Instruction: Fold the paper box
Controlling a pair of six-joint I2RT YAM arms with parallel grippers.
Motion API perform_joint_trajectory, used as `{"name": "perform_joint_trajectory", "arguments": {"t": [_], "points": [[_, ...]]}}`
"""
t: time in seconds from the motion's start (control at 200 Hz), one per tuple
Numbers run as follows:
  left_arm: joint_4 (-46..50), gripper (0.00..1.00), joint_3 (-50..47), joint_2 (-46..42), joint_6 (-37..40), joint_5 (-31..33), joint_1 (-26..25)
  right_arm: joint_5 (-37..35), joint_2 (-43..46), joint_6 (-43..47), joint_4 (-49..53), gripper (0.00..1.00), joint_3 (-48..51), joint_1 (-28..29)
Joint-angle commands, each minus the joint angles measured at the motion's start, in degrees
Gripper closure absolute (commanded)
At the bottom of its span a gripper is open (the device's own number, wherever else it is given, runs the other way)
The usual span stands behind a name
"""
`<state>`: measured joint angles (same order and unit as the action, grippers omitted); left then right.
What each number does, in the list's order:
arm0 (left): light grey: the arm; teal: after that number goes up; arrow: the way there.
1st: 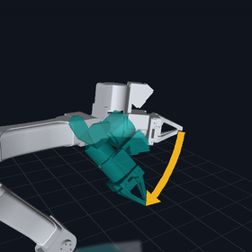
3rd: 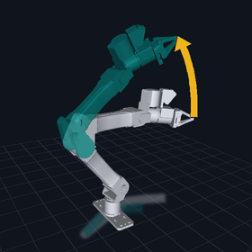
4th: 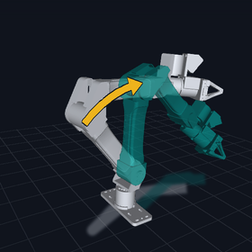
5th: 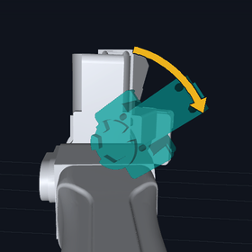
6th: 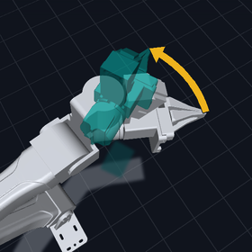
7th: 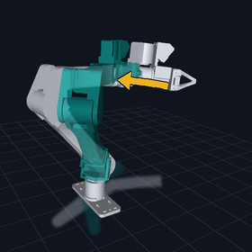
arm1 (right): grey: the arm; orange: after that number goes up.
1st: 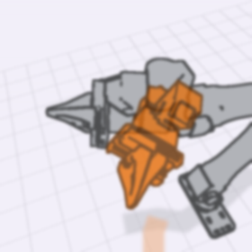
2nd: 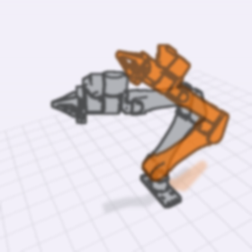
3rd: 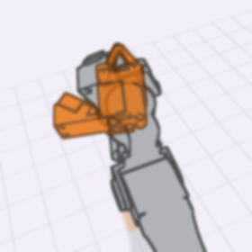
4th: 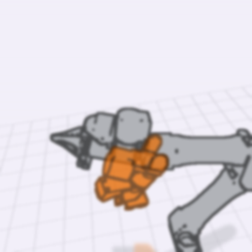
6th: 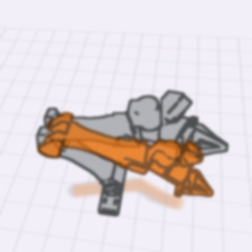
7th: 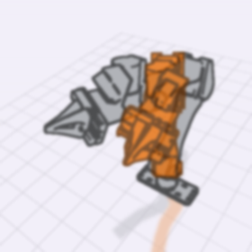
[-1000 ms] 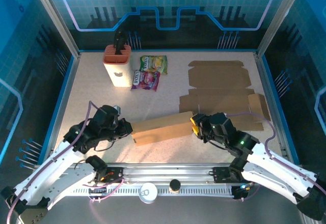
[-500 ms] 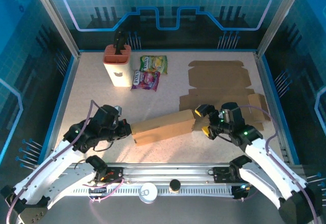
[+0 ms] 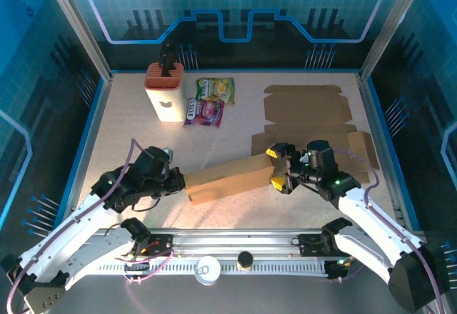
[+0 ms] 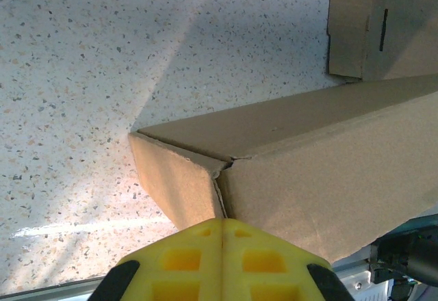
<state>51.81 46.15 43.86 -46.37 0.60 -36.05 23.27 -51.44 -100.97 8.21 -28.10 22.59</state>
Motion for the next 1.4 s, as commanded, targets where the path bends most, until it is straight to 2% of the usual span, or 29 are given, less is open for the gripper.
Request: {"name": "perform_joint_trajectory", "arguments": {"t": [0.0, 0.13, 0.325, 0.535, 0.69, 0.94, 1.185, 1.28, 1.396], "points": [[3.37, 0.97, 0.94, 0.96, 1.24, 0.88, -0.59, 2.74, -4.07, -3.95, -3.87, 0.0, -0.98, -0.7], [3.43, 0.97, 1.22, 0.87, 1.37, 1.19, -0.72, 5.91, -9.62, -7.24, -10.57, 0.0, -0.12, -1.52], [3.9, 0.97, 1.58, 1.04, 1.73, 1.71, -0.84, 9.9, -14.82, -6.86, -15.05, 0.02, -0.44, -2.2], [4.28, 0.97, 1.99, 1.25, 1.22, 3.04, -0.94, 12.35, -17.2, -10.55, -26.09, 0.16, 4.09, -0.41], [6.33, 0.96, 2.62, 0.96, -0.57, 5.97, -0.93, 6.77, -14.46, -11.98, -26.05, 0.26, 4.71, 6.21], [12.61, 0.96, 2.81, -1.57, -5.99, 14.8, -0.86, -5.84, -14.92, -14.59, -29.07, 0.3, 5.0, 18.1], [13.95, 0.95, 1.22, -6.32, -9.45, 20.58, -0.74, -10.62, -30.71, -15.61, -44.6, 0.36, 0.42, 26.69], [12.97, 0.91, 0.49, -5.97, -9.34, 22.82, -0.37, -10.22, -39.46, -13.69, -52.71, 0.43, -3.86, 27.5], [9.1, 0.89, -0.19, -2.92, -6.8, 22.69, 3.18, -9.56, -48.95, -10.68, -59.08, 0.44, -9.3, 27.51]]}}
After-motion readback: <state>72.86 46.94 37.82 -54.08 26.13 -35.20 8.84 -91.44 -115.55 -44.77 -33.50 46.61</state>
